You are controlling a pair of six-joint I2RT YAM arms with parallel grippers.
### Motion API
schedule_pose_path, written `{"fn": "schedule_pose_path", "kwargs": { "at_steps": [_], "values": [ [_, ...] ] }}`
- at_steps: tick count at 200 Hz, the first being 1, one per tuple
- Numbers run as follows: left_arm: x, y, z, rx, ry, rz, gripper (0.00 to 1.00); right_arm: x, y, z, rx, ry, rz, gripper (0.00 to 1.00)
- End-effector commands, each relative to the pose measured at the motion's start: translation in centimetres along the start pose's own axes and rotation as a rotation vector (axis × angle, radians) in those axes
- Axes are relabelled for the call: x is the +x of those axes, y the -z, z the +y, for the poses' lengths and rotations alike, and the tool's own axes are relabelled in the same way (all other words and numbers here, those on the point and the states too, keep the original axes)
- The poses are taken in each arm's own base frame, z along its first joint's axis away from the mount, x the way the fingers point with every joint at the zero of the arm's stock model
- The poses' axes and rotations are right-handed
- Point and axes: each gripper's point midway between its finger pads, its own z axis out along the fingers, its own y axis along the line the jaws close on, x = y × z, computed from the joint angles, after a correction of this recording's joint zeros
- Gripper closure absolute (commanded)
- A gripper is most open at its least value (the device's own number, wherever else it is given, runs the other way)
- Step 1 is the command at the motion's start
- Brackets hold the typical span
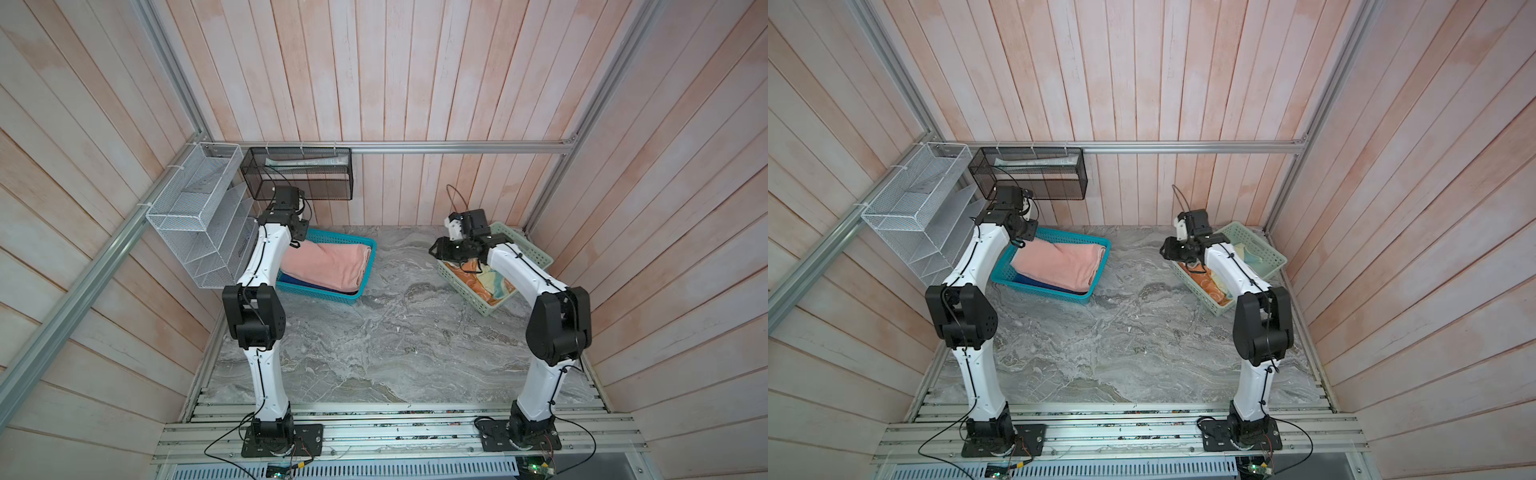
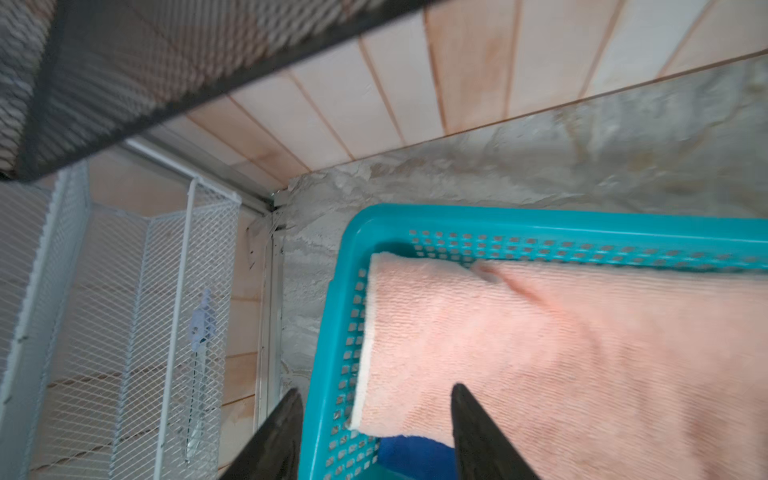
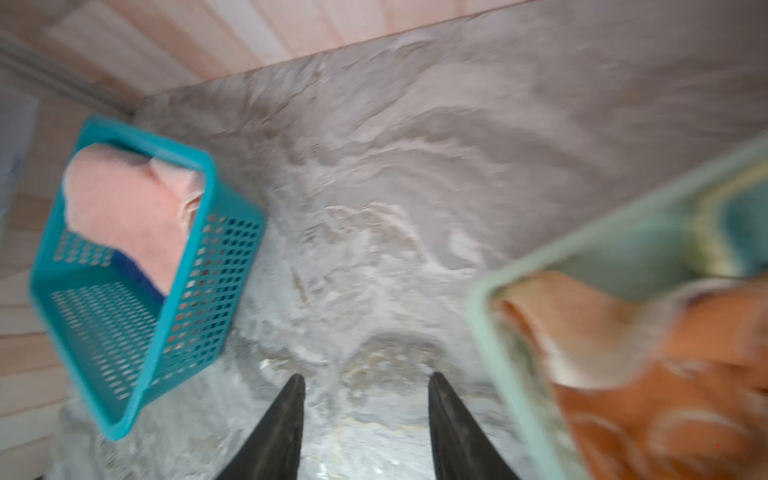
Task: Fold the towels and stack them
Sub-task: 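Grasp the yellow-and-teal towel in the green basket with the right gripper and lift it out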
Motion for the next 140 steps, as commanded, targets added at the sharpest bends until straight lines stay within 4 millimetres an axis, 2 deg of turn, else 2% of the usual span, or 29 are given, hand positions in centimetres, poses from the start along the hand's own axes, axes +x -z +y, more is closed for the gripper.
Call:
{"fn": "schedule_pose_path", "kwargs": {
  "at_steps": [1,18,38,54,76,89,100,115,128,140],
  "values": [
    [-2.0,2.2,-7.2,0.194,-0.011,-0.09,0.46,2.1,1.3,-7.6,0.215,-0.003,0.076,0.49],
    [-2.3,3.6,-13.0,0.333,-0.044,-0.111,0.49,2.1,1.1,-11.1,0.272,-0.042,0.077,0.48],
    [-1.8,5.8,-20.3,0.478,-0.122,-0.108,0.51,2.7,-0.3,-13.8,0.317,-0.051,0.115,0.47],
    [-0.1,7.4,-25.6,0.558,-0.199,-0.083,0.52,3.5,-1.9,-15.3,0.346,-0.05,0.167,0.46],
    [3.3,8.8,-31.2,0.658,-0.27,-0.03,0.52,4.4,-3.9,-17.0,0.383,-0.047,0.228,0.46],
    [5.2,9.2,-33.7,0.705,-0.294,0.005,0.53,4.3,-4.7,-17.6,0.404,-0.044,0.242,0.47],
    [7.0,9.5,-35.3,0.738,-0.315,0.041,0.53,3.9,-5.0,-18.0,0.421,-0.037,0.238,0.52],
    [9.0,9.5,-36.3,0.752,-0.321,0.094,0.53,2.6,-4.4,-18.2,0.45,-0.026,0.208,0.69],
    [10.7,9.5,-36.6,0.766,-0.309,0.134,0.53,1.1,-3.1,-18.1,0.481,-0.005,0.157,0.85],
    [11.9,9.5,-36.4,0.771,-0.292,0.155,0.54,-0.4,-1.5,-17.7,0.505,0.016,0.103,0.93]
  ]
}}
